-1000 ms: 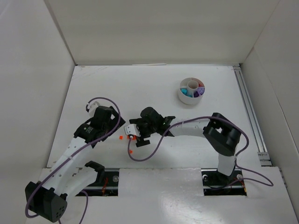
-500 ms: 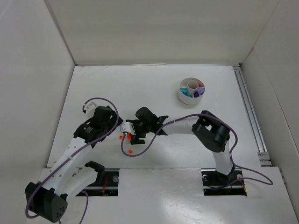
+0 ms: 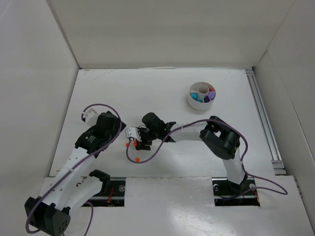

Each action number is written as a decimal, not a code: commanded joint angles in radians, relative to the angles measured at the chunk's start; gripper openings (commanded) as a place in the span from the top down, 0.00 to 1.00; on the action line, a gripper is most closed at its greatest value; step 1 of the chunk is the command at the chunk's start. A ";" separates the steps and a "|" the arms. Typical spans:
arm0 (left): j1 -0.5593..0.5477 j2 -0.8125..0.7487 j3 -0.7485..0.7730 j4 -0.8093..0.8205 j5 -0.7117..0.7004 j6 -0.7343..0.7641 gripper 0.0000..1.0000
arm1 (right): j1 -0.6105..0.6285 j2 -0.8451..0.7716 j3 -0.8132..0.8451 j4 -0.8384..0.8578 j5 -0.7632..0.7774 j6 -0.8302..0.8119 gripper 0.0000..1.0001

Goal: Sort the legos into containers by color

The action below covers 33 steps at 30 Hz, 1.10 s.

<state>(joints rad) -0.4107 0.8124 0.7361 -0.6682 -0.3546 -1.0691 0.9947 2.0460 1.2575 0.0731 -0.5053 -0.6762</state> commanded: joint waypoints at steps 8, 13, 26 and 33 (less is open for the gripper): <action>-0.002 0.044 0.057 0.010 -0.056 -0.023 0.00 | -0.008 0.022 0.033 0.025 -0.067 0.012 0.53; -0.002 0.044 0.075 0.010 -0.066 -0.023 0.00 | -0.008 -0.016 0.033 0.025 -0.088 0.012 0.62; -0.002 0.053 0.085 0.028 -0.066 0.014 0.00 | -0.112 -0.243 -0.020 0.034 -0.131 0.003 0.65; -0.002 0.083 0.085 0.079 -0.029 0.070 0.00 | -0.382 -0.411 -0.099 0.034 -0.196 -0.016 0.65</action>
<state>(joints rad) -0.4107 0.8871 0.7815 -0.6304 -0.3923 -1.0420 0.7006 1.6943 1.1790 0.0795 -0.6312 -0.6807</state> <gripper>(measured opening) 0.997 0.522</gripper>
